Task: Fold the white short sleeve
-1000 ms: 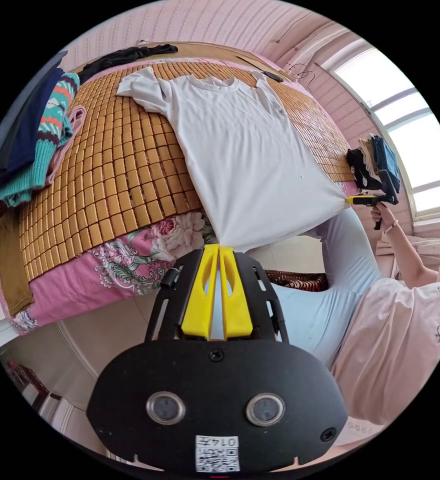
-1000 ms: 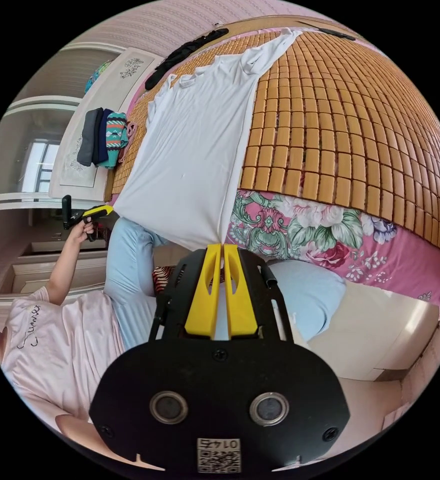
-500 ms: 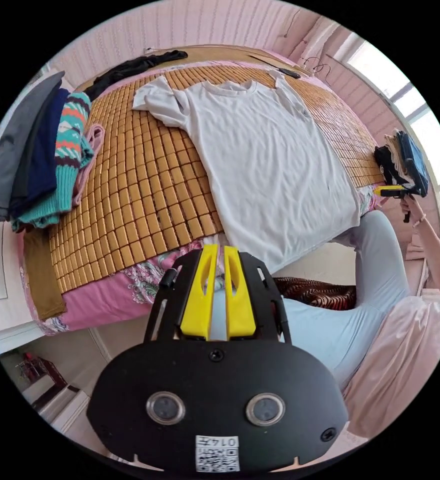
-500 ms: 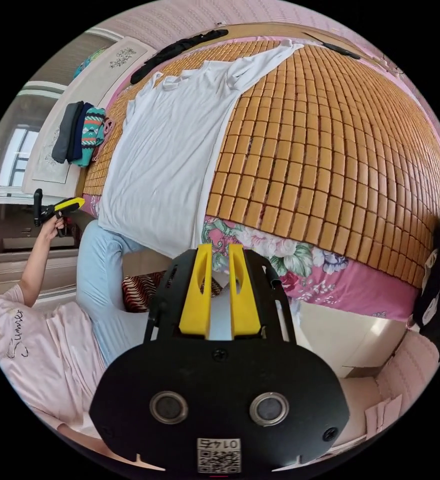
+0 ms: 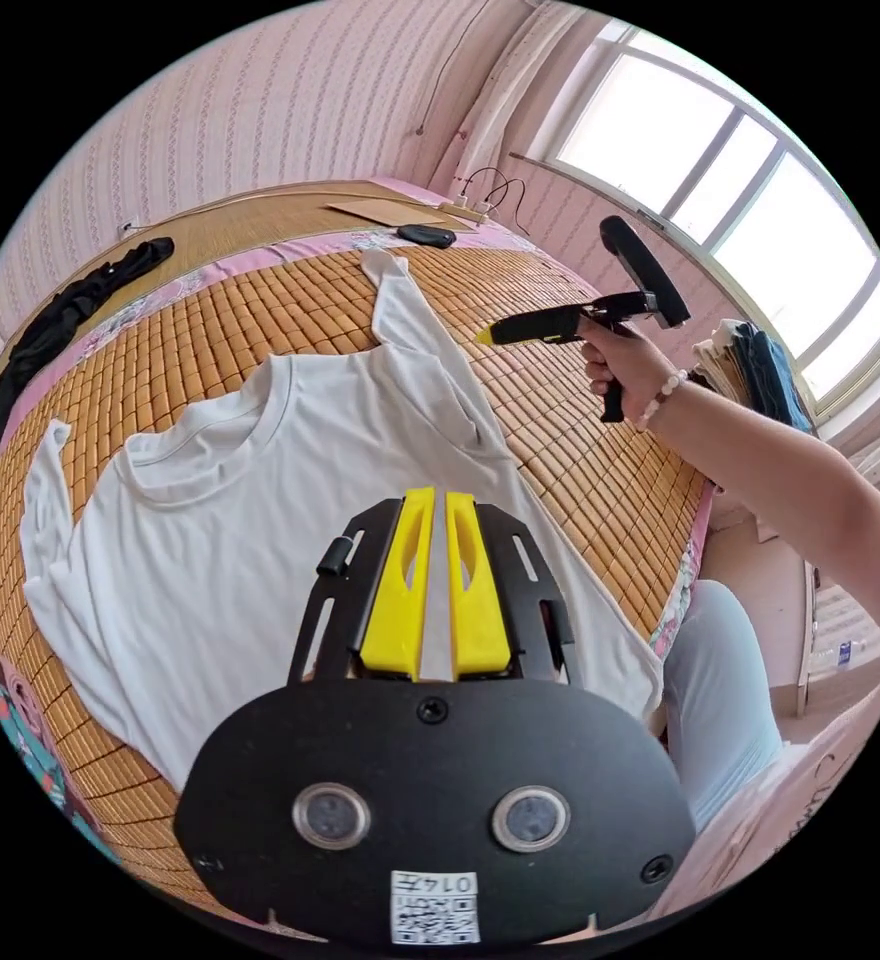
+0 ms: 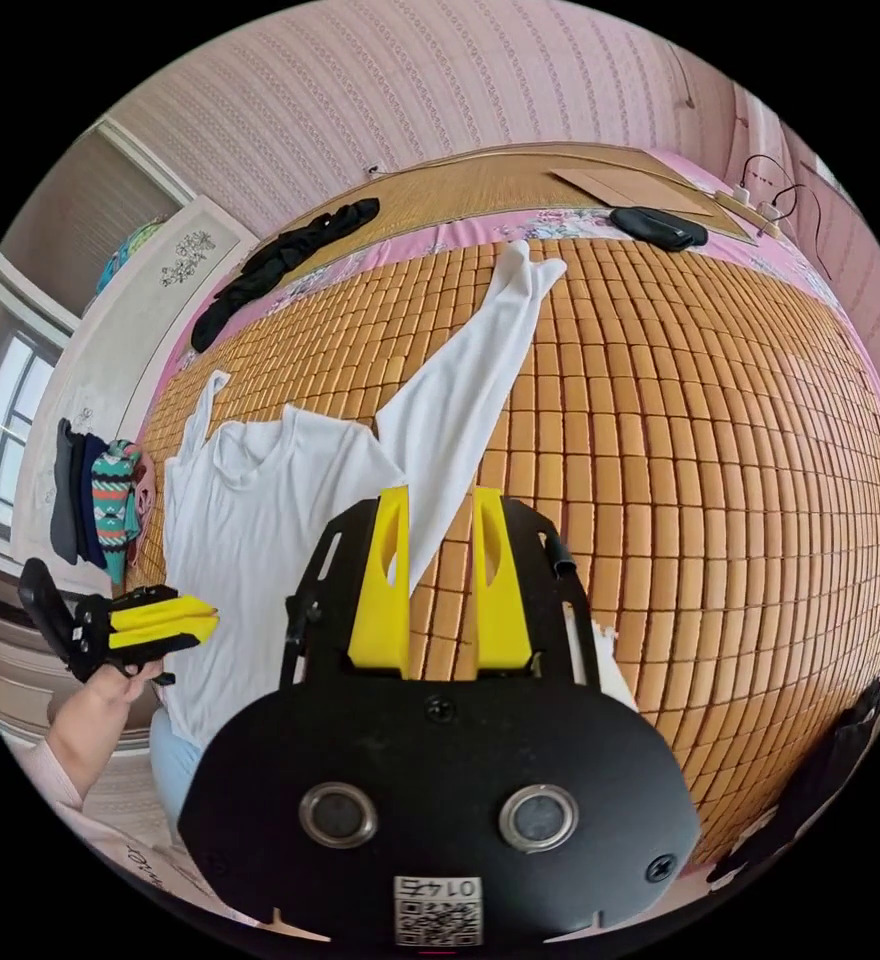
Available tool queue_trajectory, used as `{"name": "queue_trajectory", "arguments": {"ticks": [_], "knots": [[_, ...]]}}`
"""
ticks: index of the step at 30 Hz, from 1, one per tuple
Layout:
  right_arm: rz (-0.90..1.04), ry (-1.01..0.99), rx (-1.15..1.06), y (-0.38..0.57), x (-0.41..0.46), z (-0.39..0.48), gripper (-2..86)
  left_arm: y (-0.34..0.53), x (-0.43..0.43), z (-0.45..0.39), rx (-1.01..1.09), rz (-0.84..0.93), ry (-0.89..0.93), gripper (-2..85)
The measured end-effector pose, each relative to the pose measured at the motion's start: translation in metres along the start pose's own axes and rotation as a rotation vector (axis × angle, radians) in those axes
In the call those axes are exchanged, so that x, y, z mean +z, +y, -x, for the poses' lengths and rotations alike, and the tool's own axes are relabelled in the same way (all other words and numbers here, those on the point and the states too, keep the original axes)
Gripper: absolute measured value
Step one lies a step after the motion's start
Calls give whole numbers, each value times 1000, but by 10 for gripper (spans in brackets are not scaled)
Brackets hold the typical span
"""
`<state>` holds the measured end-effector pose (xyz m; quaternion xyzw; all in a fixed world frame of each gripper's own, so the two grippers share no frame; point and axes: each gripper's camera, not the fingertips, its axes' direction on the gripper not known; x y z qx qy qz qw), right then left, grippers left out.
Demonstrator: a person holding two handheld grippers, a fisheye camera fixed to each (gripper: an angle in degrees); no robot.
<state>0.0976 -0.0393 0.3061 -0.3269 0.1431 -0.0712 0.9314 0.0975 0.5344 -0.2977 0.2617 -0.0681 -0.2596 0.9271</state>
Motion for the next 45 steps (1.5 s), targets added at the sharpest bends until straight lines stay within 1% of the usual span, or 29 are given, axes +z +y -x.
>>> {"name": "queue_trajectory", "arguments": {"ticks": [2, 3, 4, 5, 7, 9, 10, 12, 15, 19, 22, 25, 27, 28, 29, 30, 31, 33, 36, 39, 41, 44, 45], "knots": [[14, 23, 19, -6, 12, -4, 78, -15, 25, -3, 14, 8, 16, -1], [48, -17, 13, -6, 19, -8, 35, -21, 41, -5, 25, 29, 14, 0], [64, -38, 14, -5, 21, -11, 13, -23, 49, -6, 31, 38, 14, 0], [43, -73, 21, 3, 16, -17, 6, -25, 62, -7, 39, 52, 18, 1], [-86, -108, 38, 30, -18, -27, 1, -25, 76, -9, 50, 82, 22, 1], [-280, -132, -2, 98, -84, -28, 2, -20, 77, -16, 74, 44, 22, 1], [-300, -123, -12, 117, -98, -27, 3, -19, 76, -17, 78, 34, 24, 1], [-296, -99, -39, 185, -134, -22, 9, -17, 78, -25, 92, 20, 51, 4], [-213, -109, -81, 238, -152, -24, 27, -20, 90, -42, 132, 44, 30, 16], [-212, -56, -62, 241, -170, -43, 56, -30, 115, -60, 156, 75, -1, 32], [-204, -18, -63, 205, -165, -53, 79, -43, 139, -72, 153, 92, -1, 42], [-147, 48, -58, 160, -137, -58, 101, -53, 167, -83, 144, 107, -28, 51], [-80, 74, 17, 144, -107, -74, 88, -54, 190, -88, 124, 117, -58, 52], [-57, 50, 40, 144, -101, -80, 76, -53, 196, -89, 123, 124, -59, 52], [-79, 7, 92, 150, -101, -89, 52, -50, 207, -91, 120, 138, -69, 51], [-141, -26, 112, 164, -115, -94, 33, -45, 210, -93, 119, 82, -67, 50], [-169, -35, 132, 172, -124, -98, 23, -44, 213, -94, 122, 75, -71, 49], [-328, -30, 209, 218, -179, -110, 17, -40, 220, -100, 164, 49, -79, 48], [-495, 39, 322, 290, -241, -133, 20, -40, 226, -102, 150, 60, -76, 48], [-514, 128, 452, 346, -268, -166, 33, -43, 223, -113, 169, 39, -91, 49], [-542, 171, 493, 367, -273, -181, 45, -48, 220, -126, 200, 29, -105, 49], [-558, 88, 558, 381, -269, -206, 69, -62, 223, -157, 266, 37, -84, 50], [-529, 68, 560, 382, -263, -213, 74, -68, 227, -174, 301, 46, -63, 50]]}}
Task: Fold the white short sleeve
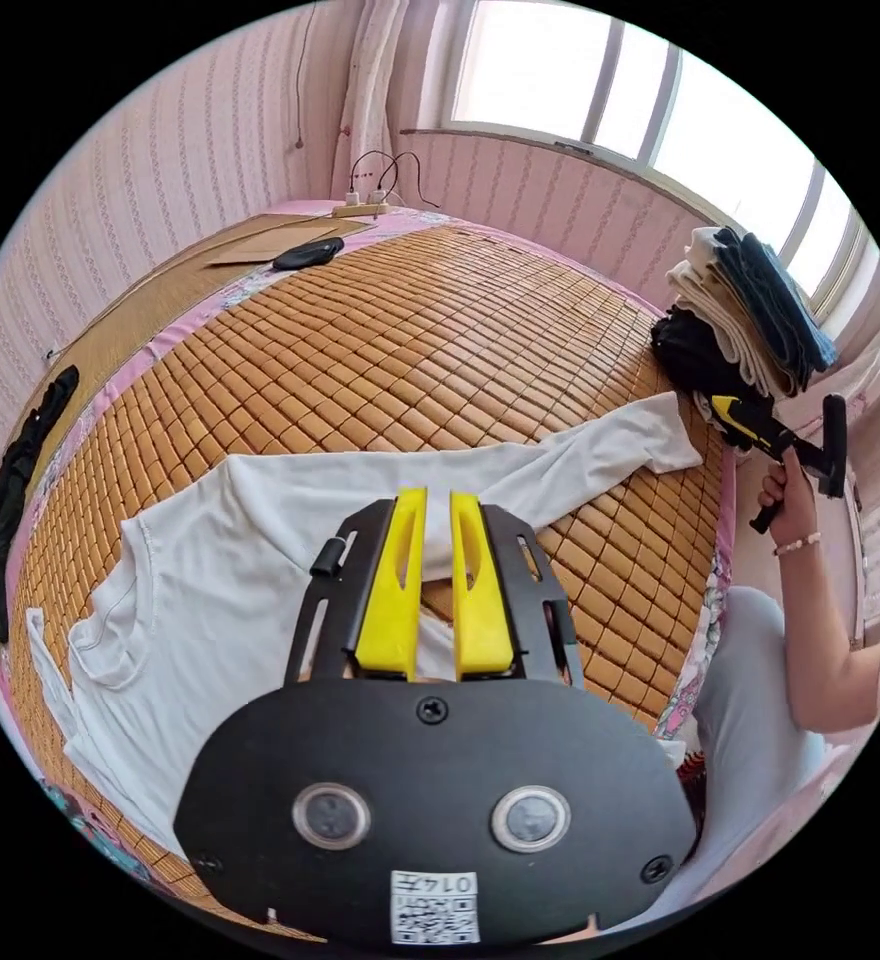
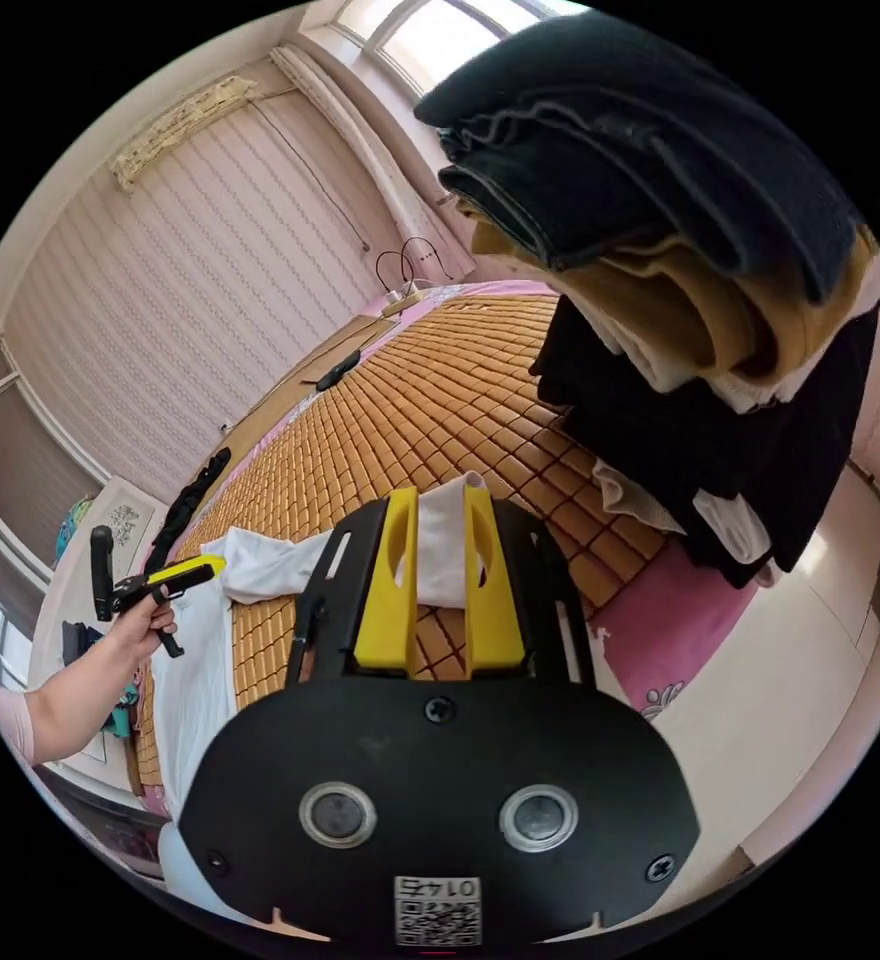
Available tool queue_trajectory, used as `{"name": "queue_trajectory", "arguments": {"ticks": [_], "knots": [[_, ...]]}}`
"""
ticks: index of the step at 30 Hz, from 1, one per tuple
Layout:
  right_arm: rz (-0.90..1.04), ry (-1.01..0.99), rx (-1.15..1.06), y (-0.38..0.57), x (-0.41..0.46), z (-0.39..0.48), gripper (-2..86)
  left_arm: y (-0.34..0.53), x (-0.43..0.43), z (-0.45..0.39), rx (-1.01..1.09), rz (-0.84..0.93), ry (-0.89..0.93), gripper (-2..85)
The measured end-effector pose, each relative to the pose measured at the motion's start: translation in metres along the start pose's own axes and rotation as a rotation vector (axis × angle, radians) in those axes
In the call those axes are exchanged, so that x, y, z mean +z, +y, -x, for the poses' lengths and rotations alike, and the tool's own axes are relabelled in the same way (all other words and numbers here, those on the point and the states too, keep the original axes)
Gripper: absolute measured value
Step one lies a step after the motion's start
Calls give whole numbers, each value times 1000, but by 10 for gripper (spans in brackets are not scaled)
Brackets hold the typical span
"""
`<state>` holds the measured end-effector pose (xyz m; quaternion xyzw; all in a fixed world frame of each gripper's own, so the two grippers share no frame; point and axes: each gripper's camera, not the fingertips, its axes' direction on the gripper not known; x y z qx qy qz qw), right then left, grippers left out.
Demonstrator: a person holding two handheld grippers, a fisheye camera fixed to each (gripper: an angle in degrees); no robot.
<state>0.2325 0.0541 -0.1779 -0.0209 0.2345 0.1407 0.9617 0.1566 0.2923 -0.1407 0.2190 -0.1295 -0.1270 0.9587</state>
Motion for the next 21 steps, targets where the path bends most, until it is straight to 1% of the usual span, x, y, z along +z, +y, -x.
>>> {"name": "queue_trajectory", "arguments": {"ticks": [3, 5, 7, 9, 11, 13, 16, 20, 21], "knots": [[101, 51, -4, 0, 16, -14, 86, -31, 15, -46, 121, 22, 24, 50], [177, 5, -19, -4, 24, -21, 87, -49, 29, -74, 199, 32, 16, 51], [182, -36, -45, -5, 28, -27, 78, -66, 45, -100, 248, 54, 16, 51], [190, -81, -62, -5, 28, -38, 27, -84, 66, -125, 279, 87, 47, 52], [230, -131, -40, -8, 27, -48, 14, -93, 77, -136, 280, 113, 65, 52], [229, -89, -47, -9, 18, -52, 8, -99, 82, -141, 277, 125, 71, 53], [283, 5, -57, -11, 12, -59, 4, -101, 85, -139, 297, 149, 3, 53], [343, -34, -28, -11, 13, -69, 5, -94, 96, -128, 300, 211, -84, 55], [325, -19, -20, -12, 11, -70, 7, -93, 100, -125, 278, 217, -105, 55]]}}
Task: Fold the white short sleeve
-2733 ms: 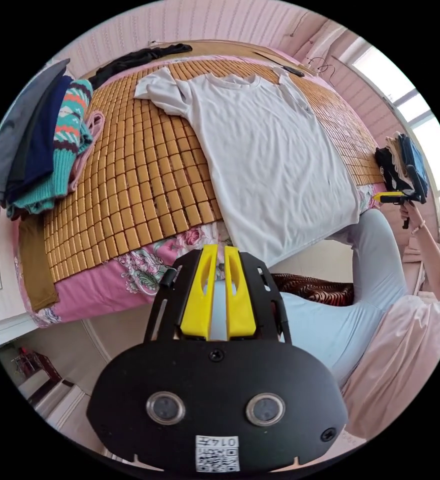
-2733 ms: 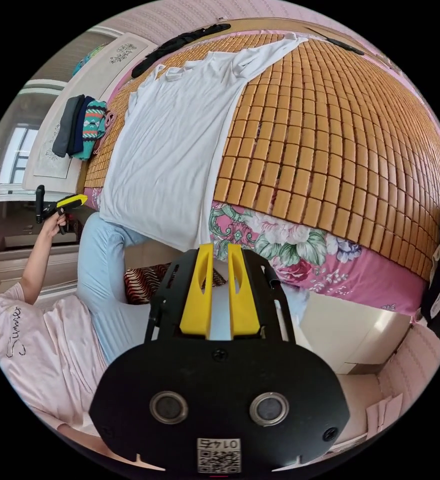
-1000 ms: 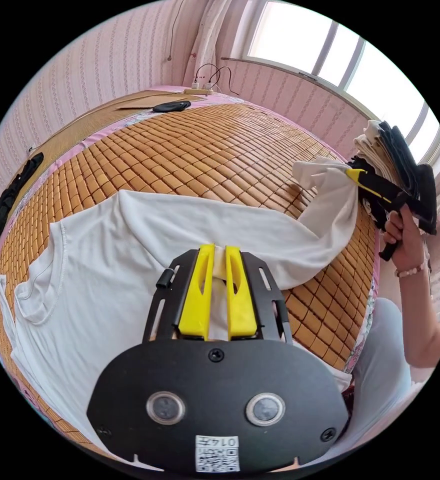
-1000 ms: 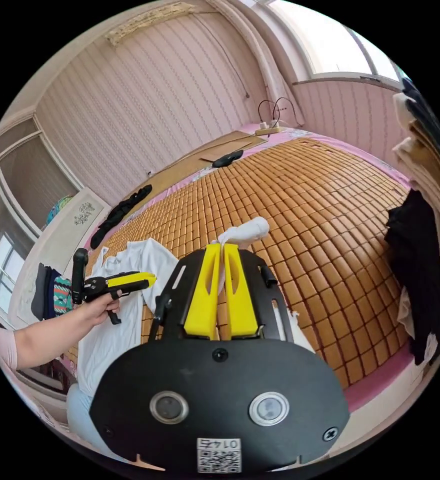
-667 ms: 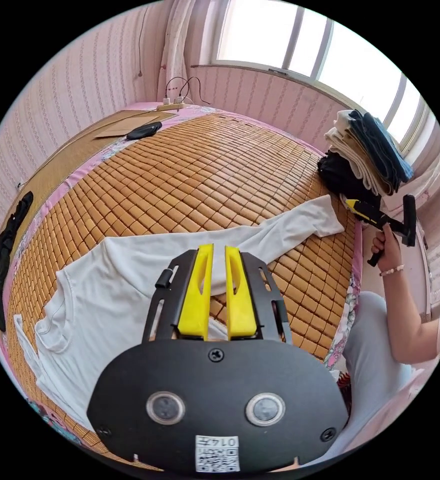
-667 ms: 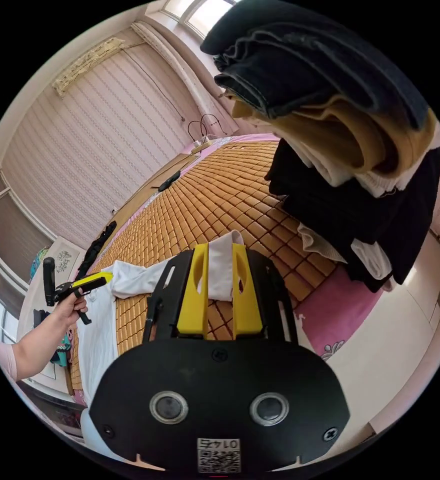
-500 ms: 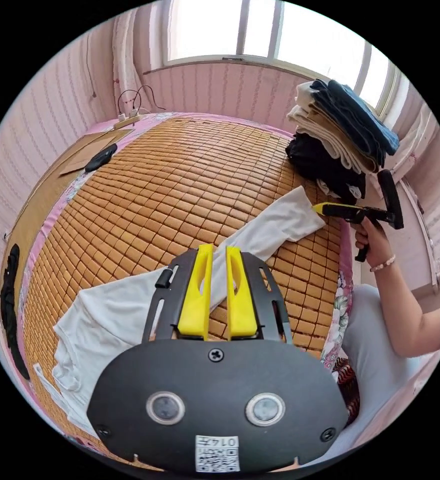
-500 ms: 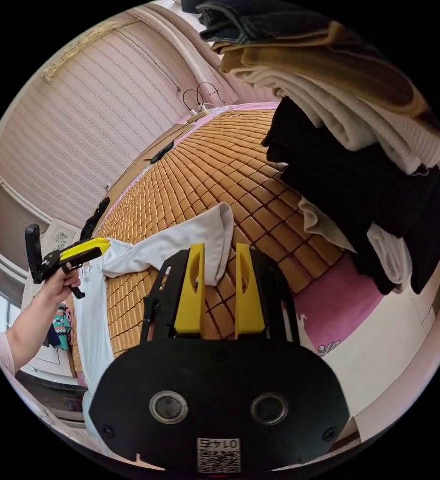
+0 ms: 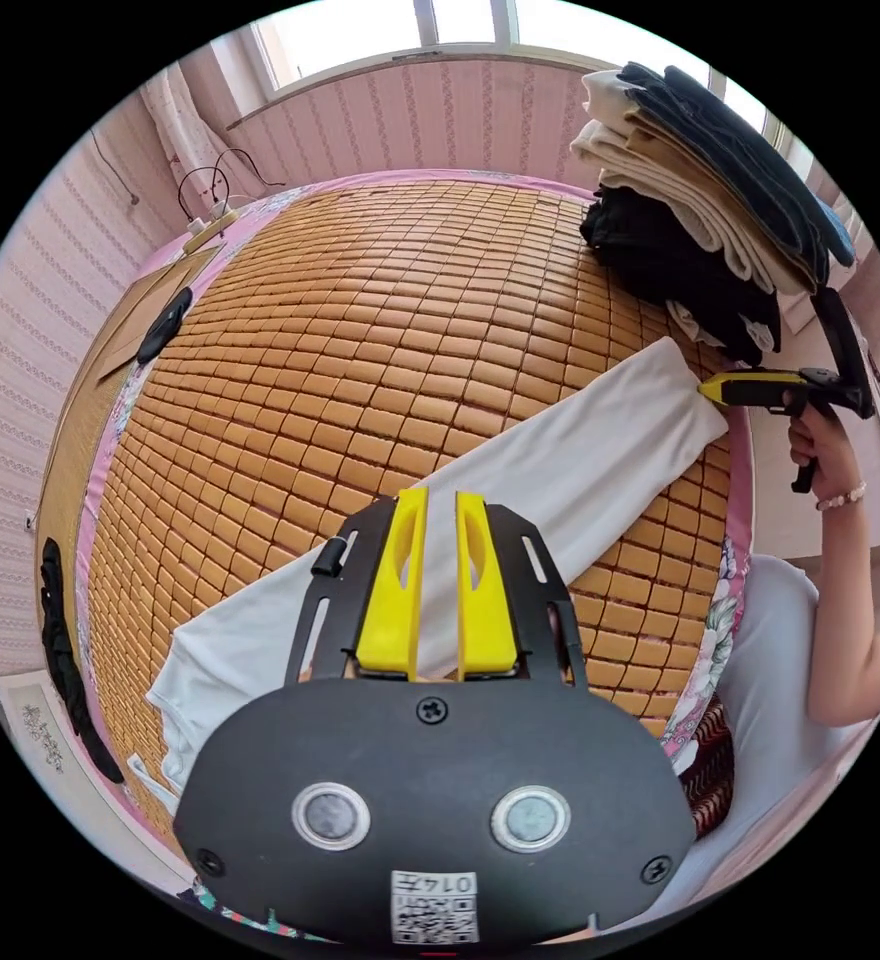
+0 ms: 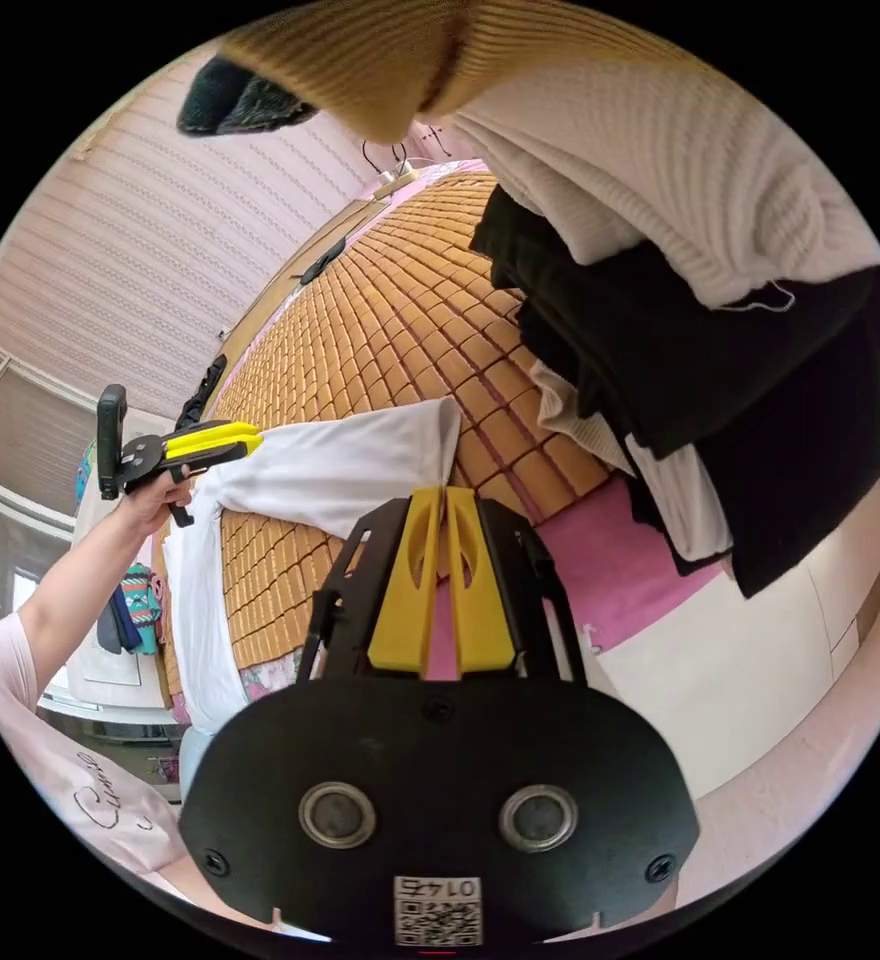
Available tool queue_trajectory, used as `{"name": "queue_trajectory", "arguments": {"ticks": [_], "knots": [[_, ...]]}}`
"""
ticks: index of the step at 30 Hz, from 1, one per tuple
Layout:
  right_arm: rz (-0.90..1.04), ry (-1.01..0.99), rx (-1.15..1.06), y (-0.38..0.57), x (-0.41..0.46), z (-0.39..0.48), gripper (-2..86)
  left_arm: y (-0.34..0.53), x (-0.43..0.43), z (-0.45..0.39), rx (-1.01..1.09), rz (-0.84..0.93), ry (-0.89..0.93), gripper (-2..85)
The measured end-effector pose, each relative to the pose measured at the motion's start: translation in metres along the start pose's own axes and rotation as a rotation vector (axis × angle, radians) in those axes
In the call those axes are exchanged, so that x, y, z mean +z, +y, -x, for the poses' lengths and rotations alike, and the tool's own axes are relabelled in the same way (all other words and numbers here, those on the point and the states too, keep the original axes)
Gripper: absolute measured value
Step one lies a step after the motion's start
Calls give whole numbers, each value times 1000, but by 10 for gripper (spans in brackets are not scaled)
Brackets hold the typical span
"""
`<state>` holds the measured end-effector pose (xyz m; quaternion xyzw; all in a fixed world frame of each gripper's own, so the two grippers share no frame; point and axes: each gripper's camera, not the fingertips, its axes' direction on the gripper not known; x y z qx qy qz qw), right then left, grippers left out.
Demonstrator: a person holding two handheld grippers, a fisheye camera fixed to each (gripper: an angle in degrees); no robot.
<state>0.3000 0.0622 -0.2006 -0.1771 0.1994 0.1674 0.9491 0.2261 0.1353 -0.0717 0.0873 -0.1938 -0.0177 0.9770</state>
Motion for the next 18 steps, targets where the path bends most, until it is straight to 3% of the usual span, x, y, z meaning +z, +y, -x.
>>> {"name": "queue_trajectory", "arguments": {"ticks": [7, 11, 18], "knots": [[-295, -44, -62, 5, 4, 8, 54, -5, 14, -3, -20, 10, -18, 39], [-177, 62, -41, -8, 45, 18, 29, -4, 8, -14, 46, 13, -33, -5], [-227, 59, 5, -5, 70, 15, 1, -6, -3, -7, -13, -34, -44, -9]]}}
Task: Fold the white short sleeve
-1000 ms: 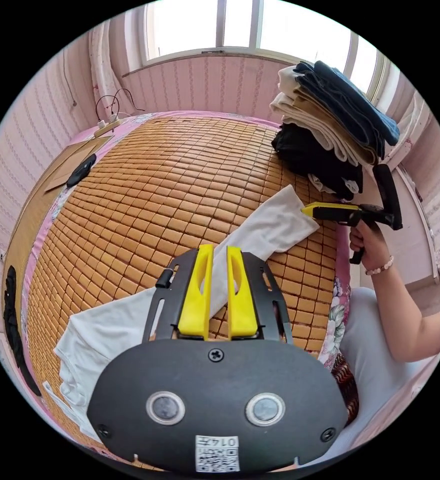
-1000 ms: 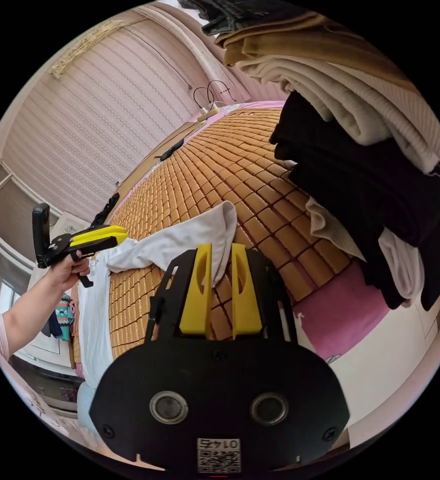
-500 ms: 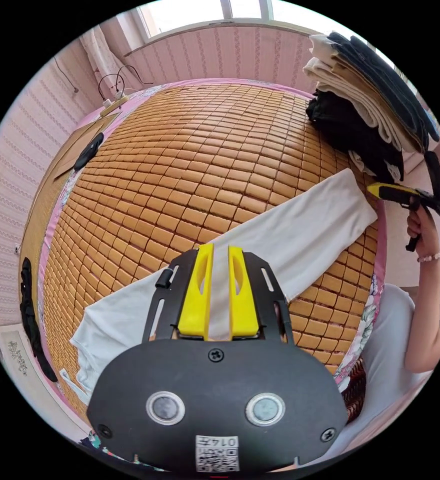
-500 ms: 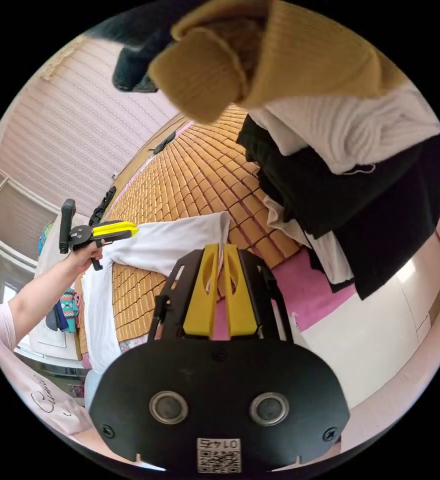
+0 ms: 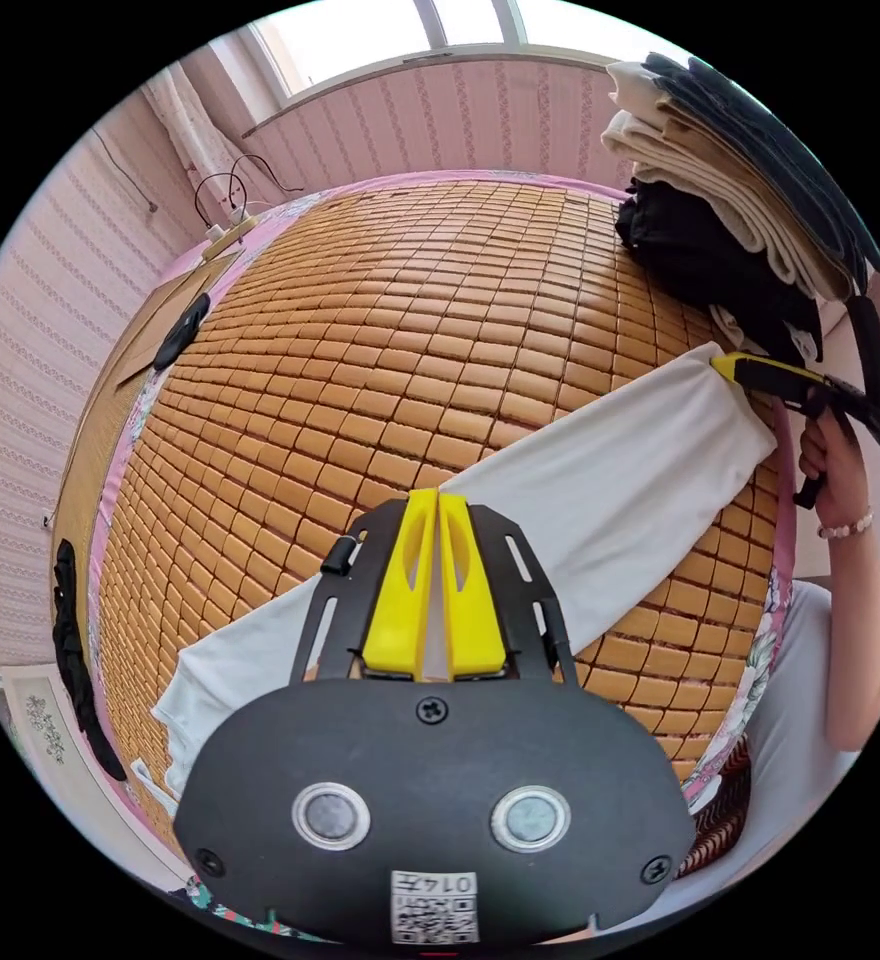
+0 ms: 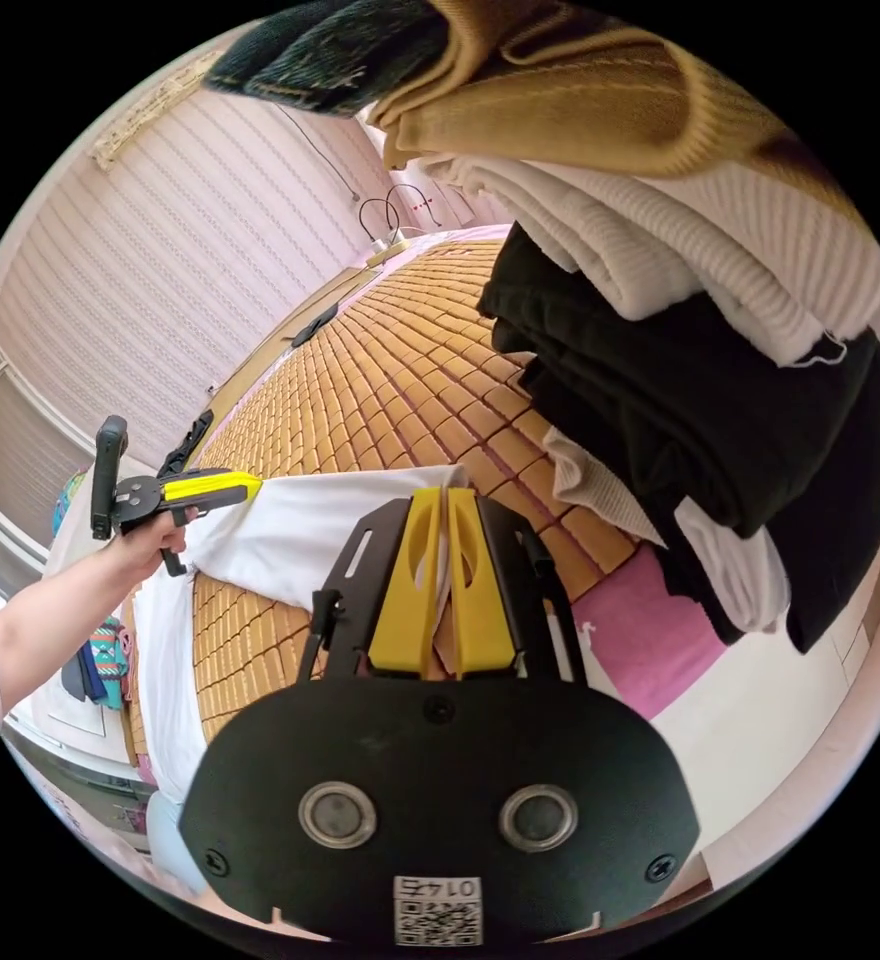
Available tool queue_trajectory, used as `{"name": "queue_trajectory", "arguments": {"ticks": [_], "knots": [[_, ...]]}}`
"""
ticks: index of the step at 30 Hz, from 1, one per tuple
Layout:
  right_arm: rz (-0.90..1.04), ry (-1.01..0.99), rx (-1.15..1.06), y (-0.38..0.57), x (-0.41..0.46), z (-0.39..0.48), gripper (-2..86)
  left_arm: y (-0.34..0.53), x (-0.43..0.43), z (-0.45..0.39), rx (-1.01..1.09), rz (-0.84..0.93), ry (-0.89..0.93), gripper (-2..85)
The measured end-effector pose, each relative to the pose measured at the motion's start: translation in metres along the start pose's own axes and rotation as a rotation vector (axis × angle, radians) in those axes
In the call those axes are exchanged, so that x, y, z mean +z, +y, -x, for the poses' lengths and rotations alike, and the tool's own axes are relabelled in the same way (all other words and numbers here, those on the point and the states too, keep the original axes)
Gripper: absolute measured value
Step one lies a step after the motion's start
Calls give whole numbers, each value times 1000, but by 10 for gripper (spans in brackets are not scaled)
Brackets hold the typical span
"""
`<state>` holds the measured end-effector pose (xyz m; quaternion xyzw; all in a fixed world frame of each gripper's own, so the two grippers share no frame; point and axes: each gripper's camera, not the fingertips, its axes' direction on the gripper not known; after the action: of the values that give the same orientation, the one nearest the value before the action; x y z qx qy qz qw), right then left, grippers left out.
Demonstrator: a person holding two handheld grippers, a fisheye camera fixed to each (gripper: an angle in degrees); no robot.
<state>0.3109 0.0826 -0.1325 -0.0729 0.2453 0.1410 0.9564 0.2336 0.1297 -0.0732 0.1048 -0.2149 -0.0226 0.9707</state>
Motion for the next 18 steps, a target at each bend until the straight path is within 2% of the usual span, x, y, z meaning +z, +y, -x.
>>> {"name": "queue_trajectory", "arguments": {"ticks": [7, 13, 18], "knots": [[-11, 45, 31, 10, 32, 7, -7, 13, -19, 15, -109, -35, 32, -1], [-74, 76, 17, 24, 56, 21, -7, 49, -105, 38, -148, -265, 96, 28], [-168, 146, 18, 43, 74, 37, -5, 154, -199, 71, -242, -377, 73, 31]]}}
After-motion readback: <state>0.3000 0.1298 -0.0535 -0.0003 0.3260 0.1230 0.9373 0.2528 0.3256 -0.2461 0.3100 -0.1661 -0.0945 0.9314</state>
